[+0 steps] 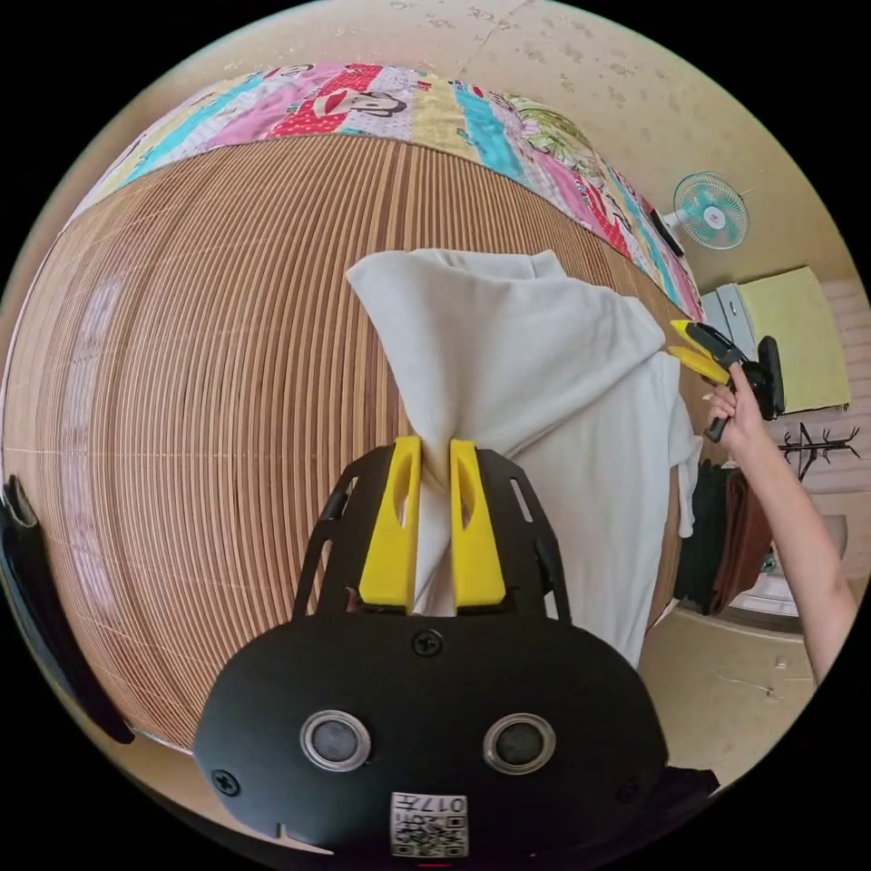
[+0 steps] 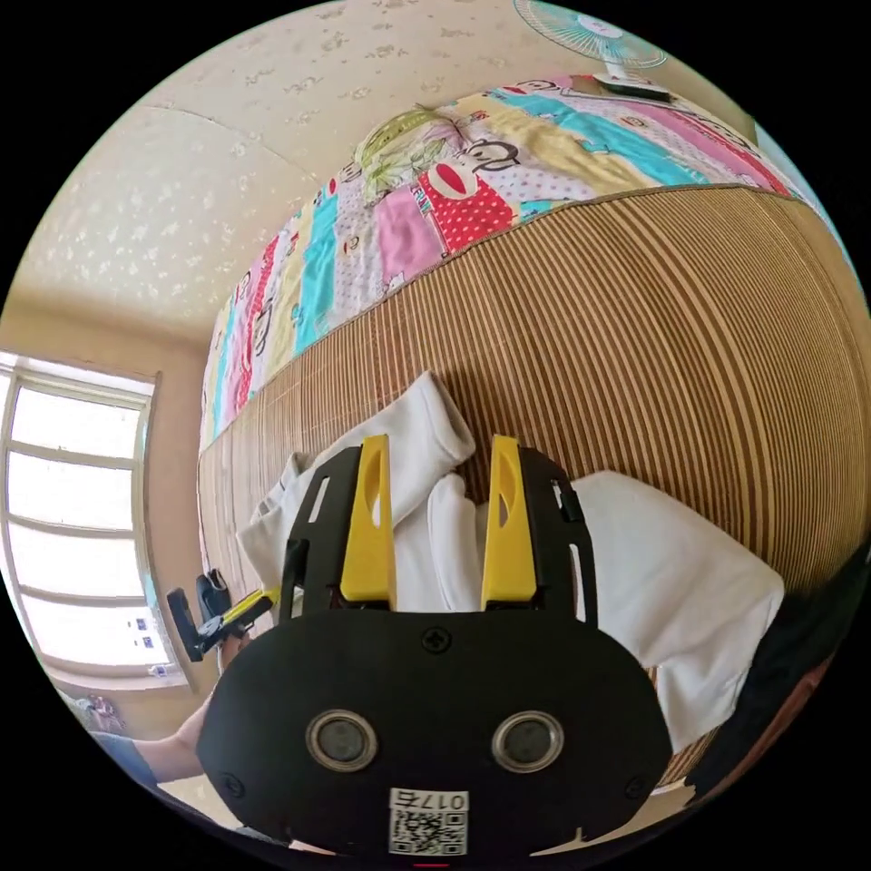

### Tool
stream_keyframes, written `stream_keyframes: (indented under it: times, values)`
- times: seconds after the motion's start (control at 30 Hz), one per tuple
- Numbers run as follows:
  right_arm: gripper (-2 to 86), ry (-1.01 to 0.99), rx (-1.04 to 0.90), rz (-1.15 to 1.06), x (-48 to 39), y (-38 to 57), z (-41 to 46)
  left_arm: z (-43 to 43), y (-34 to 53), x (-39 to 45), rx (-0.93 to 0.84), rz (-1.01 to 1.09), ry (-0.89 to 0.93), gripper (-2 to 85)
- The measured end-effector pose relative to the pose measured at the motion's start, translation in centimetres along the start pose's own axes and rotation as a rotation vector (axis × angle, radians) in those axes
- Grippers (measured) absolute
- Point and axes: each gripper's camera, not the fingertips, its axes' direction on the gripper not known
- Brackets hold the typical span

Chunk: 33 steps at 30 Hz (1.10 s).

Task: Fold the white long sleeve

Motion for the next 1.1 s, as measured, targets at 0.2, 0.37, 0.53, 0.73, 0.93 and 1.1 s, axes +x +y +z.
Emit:
stream_keyframes:
  times: [0.2, 0.37, 0.53, 0.73, 0.93, 1.1]
  values:
    - [5.5, 0.309, -0.079, -0.247, -8.3, 0.6, 3.9, -3.5, 0.0, -10.0, 0.001, -0.116, 0.471, 5.1]
    - [3.4, 0.399, 0.155, -0.467, -17.1, 9.9, -2.1, -8.6, 0.5, -15.0, 0.034, -0.039, 0.505, 4.9]
    - [3.8, 0.306, 0.25, -0.447, -15.8, 18.7, -3.8, -11.3, 1.2, -18.9, 0.085, -0.114, 0.477, 6.6]
    - [7.4, 0.338, 0.03, -0.392, -7.5, 19.1, 8.0, -9.5, 1.1, -19.1, 0.055, -0.211, 0.336, 12.1]
    - [9.8, -0.104, 0.175, 0.058, 2.1, 22.5, -0.6, -8.5, 2.3, -16.9, 0.143, -0.238, 0.185, 8.9]
    - [11.7, -0.504, 0.411, 0.609, 17.7, 29.6, -2.9, -7.9, 5.0, -15.8, 0.215, -0.332, 0.12, 10.3]
